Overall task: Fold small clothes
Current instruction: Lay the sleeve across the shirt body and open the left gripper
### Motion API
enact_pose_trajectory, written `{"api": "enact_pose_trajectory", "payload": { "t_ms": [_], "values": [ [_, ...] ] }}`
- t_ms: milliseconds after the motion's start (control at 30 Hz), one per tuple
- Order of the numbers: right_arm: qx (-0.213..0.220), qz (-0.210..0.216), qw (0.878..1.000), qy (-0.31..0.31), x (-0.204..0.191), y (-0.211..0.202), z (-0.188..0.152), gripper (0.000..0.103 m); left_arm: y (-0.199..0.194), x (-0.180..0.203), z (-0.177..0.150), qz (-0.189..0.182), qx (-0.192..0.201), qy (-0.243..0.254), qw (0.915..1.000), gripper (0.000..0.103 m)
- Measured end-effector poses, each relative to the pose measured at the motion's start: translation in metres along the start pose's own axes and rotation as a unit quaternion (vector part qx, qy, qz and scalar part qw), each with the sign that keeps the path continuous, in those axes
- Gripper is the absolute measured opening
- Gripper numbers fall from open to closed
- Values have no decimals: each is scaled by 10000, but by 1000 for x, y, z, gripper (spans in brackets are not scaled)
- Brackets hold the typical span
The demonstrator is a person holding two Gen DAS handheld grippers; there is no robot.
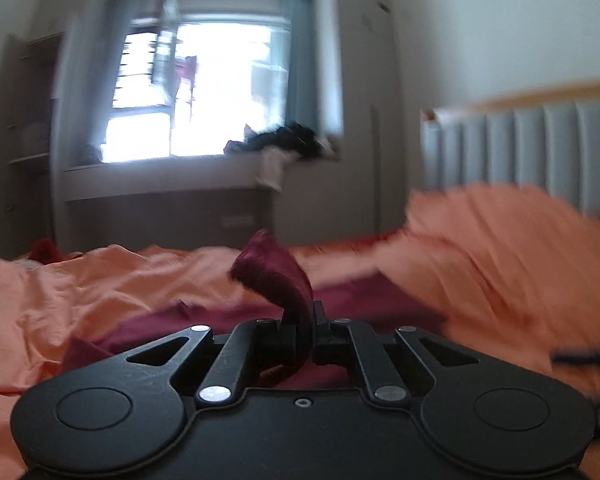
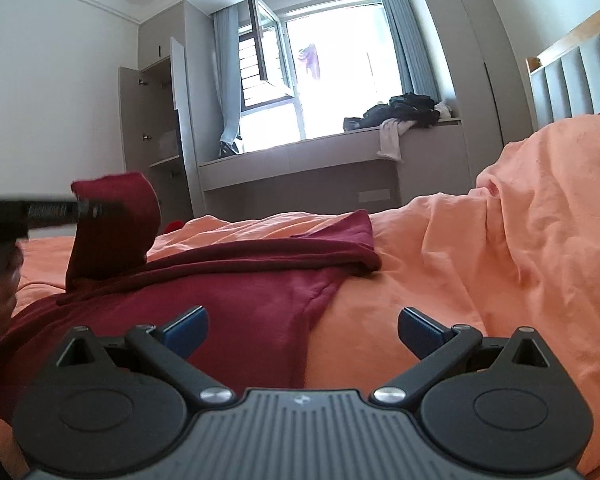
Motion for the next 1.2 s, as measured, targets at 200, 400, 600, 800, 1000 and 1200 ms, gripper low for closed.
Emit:
{"api": "enact_pose_trajectory", "payload": {
  "t_ms": [200, 400, 600, 800, 1000, 1200],
  "values": [
    [9, -5, 10000, 0, -3, 0, 0, 103, -20, 4, -18, -786, -412, -43, 9960, 22],
    [30, 13, 10000, 20, -9, 2, 1, 103, -33, 9, -26, -1563, -614, 1, 9858, 55],
    [-1, 168, 9997, 162, -18, 12, 1, 103, -40, -28, -20, -1069, -582, -322, 9920, 79],
    [-103, 565, 9975, 402, -37, 35, 2, 103, -29, -101, -17, 522, -745, -552, 9943, 87],
    [-305, 873, 9936, 646, -58, 64, 5, 103, -11, -181, -32, 1896, -1385, -1258, 9639, 73],
    [-315, 934, 9945, 363, -78, 81, 7, 80, 1, -229, -54, 2279, -1891, -1949, 9351, 35]
  ]
}}
Point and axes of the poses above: each gripper's, at about its wrist camera, not at the fingertips, and y roughly the way its jaws point, x to its right, z to its top, the point moved 5 cm from there along y, roughly the way its jaws point, and after that the axes turned 12 degrees about x, right-handed, at the moved point
